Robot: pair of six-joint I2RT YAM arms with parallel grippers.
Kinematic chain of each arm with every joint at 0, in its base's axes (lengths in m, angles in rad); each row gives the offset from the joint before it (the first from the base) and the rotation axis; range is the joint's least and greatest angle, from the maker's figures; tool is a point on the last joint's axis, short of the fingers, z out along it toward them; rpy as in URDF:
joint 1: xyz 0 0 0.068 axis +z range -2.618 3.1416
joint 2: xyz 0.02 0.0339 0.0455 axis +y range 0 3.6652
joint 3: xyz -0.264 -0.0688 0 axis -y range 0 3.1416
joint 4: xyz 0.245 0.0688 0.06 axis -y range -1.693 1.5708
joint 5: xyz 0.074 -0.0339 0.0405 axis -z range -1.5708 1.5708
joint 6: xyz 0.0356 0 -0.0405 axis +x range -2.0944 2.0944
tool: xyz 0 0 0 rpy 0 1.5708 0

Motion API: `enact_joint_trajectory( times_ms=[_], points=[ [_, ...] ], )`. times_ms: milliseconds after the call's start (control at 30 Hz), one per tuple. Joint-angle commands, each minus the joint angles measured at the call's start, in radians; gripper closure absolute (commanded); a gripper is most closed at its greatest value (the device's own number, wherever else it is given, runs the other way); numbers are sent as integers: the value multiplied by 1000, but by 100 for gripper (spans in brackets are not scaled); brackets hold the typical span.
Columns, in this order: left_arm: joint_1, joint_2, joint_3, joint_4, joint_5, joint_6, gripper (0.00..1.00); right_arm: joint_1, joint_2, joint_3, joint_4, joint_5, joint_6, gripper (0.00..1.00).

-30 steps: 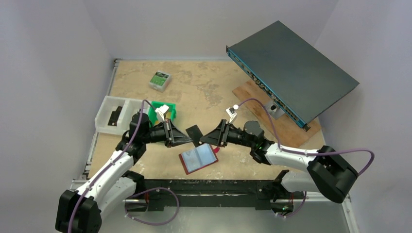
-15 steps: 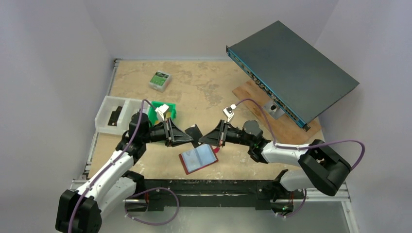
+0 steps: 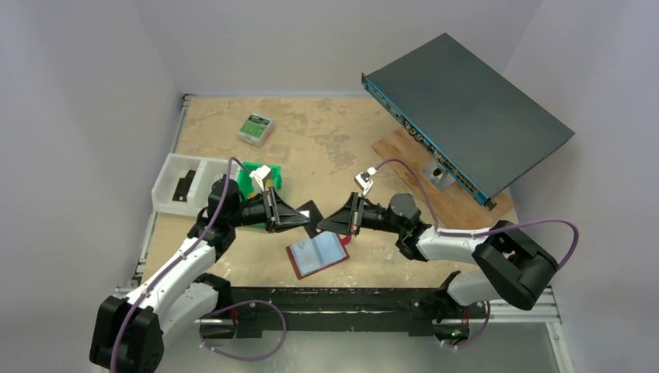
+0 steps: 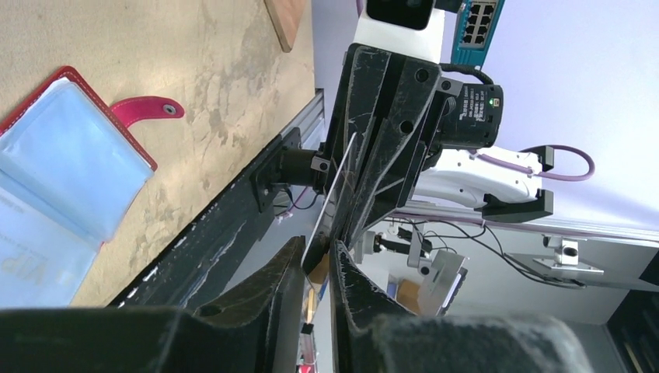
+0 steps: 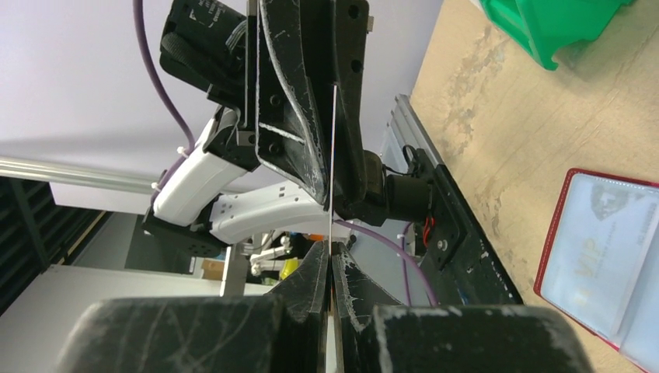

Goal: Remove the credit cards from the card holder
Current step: Place the credit card in the storage box.

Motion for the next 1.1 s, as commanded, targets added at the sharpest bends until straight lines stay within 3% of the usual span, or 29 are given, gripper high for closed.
enact_joint_trajectory(
  times_ms=[0, 133, 233, 300, 367, 467, 600, 700, 800, 1067],
  points=[
    [7, 16, -4, 90, -11, -26, 85, 1, 3, -8, 59, -33, 11, 100],
    [7, 29, 2, 98, -15, -30, 100, 2, 7, -13, 52, -41, 5, 100],
    [7, 26, 1, 85, -21, -19, 100, 2, -5, -3, -11, -33, -28, 96],
    [7, 19, 6, 56, -30, 0, 100, 2, -31, 8, -80, -15, -65, 69],
    [7, 8, 19, -18, -46, 41, 100, 0, -65, 34, -199, 15, -132, 49],
    [8, -22, 55, -187, -89, 134, 100, 0, -125, 68, -378, 57, -216, 27],
    [26, -69, 133, -434, -175, 268, 100, 1, -205, 112, -595, 161, -321, 9],
    [49, -99, 203, -601, -249, 352, 100, 1, -258, 150, -759, 278, -402, 2],
    [57, -105, 301, -792, -382, 448, 100, 1, -301, 181, -894, 371, -476, 1],
    [68, -2, 603, -1131, -817, 583, 100, 1, -308, 248, -1066, 460, -564, 1]
  ],
)
